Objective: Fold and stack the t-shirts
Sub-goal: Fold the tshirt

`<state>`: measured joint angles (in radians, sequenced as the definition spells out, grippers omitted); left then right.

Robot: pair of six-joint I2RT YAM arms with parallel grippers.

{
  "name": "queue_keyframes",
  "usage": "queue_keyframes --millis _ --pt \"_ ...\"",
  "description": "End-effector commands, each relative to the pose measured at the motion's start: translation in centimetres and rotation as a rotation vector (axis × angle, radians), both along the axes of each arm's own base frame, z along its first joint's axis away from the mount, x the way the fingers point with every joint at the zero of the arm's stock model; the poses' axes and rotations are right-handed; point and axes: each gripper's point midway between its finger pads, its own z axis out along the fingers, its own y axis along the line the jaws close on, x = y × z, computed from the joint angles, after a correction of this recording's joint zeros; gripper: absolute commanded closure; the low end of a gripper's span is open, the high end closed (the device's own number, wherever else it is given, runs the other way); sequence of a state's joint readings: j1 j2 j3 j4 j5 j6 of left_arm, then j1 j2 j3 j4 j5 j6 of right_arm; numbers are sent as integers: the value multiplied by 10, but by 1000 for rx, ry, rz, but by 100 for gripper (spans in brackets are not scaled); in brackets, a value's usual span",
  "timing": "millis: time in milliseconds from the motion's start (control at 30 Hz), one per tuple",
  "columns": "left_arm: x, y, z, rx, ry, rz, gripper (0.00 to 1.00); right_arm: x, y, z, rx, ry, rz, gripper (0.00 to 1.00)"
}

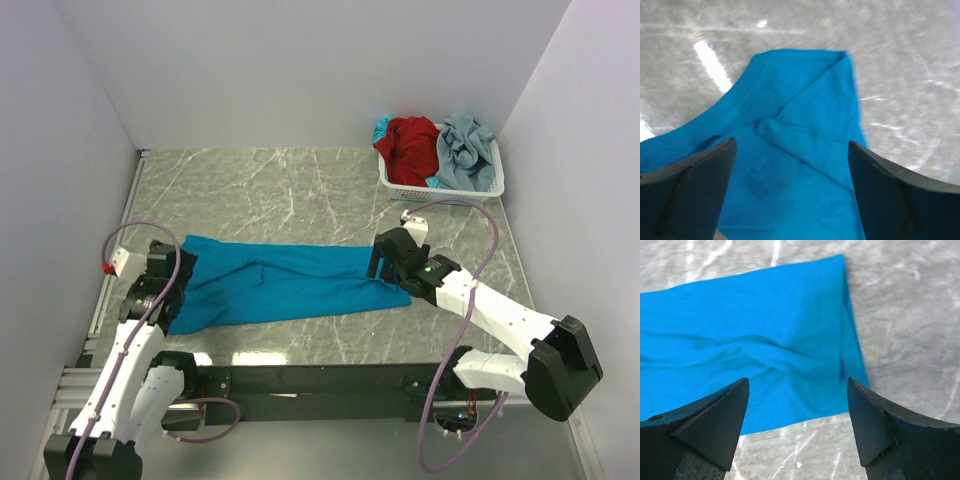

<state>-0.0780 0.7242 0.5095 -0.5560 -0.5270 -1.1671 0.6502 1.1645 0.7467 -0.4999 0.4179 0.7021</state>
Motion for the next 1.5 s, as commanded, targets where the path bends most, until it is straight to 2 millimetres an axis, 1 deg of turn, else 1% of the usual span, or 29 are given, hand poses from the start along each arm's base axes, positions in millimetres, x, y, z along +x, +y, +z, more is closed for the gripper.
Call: queue_keyframes --millis 0,33,100,133,167,200,233,267,300,333,367,400,433,467,500,567,633,667,700,733,833,867,933,967,1033,1067,1167,1333,1467 --pt "10 -12 41 -17 -81 -83 0 14 21 25 73 -91 84 15" --pt "21 -18 53 -25 -141 -118 1 15 28 27 90 -95 109 14" --pt "39 -42 59 -49 -174 -272 1 19 31 30 94 -110 121 14" --pt "50 -53 67 -66 -213 -325 1 20 31 29 90 -108 123 14" --pt "61 -63 61 -70 -192 -392 1 21 30 29 85 -112 115 14" --pt "68 -70 64 -71 -188 -442 1 22 29 29 82 -113 114 14" --pt "74 -84 62 -109 -174 -513 0 21 29 30 80 -115 111 14" --pt "83 -91 43 -126 -104 -552 1 22 26 28 69 -114 105 14" --pt "92 -95 48 -123 -92 -575 0 21 23 25 59 -108 98 14" --pt "95 -100 40 -136 -51 -603 1 20 21 25 55 -107 93 14" --pt "99 -102 17 -149 38 -608 1 20 18 24 49 -106 84 13" --pt "106 -104 18 -137 52 -620 1 19 15 21 38 -100 77 13" --pt "109 -105 12 -131 79 -624 1 18 12 19 34 -94 72 13" --pt "111 -108 -3 -138 130 -630 1 18 10 17 30 -90 69 13" --pt "116 -111 -2 -130 136 -643 0 16 7 14 25 -82 63 13" --pt "122 -117 -14 -132 181 -662 1 16 5 12 24 -79 63 13" --pt "120 -121 -26 -135 242 -677 1 16 2 8 16 -71 61 13" --pt "120 -118 -40 -115 295 -663 3 16 1 8 13 -71 59 14" --pt "127 -114 -37 -89 304 -647 4 15 -1 5 3 -67 62 14" --pt "122 -113 -43 -82 348 -643 5 16 -3 6 -1 -70 56 14" --pt "122 -111 -50 -31 414 -626 12 16 -8 3 -16 -70 50 14" --pt "123 -114 -51 -15 432 -632 15 16 -9 2 -18 -69 49 14" --pt "118 -112 -58 17 485 -620 25 16 -11 -1 -26 -68 51 14" --pt "121 -115 -56 28 489 -619 35 16 -12 -3 -27 -65 53 14" --pt "120 -113 -57 65 519 -600 42 17 -14 -4 -29 -64 50 14" --pt "118 -113 -59 75 542 -594 52 17 -15 -5 -28 -64 48 14" --pt "114 -111 -63 104 596 -575 62 17 -21 -8 -36 -59 43 14" --pt "109 -109 -66 126 631 -562 65 17 -22 -7 -15 -66 41 14" --pt "108 -111 -65 133 643 -561 74 17 -23 -7 -11 -68 38 14"
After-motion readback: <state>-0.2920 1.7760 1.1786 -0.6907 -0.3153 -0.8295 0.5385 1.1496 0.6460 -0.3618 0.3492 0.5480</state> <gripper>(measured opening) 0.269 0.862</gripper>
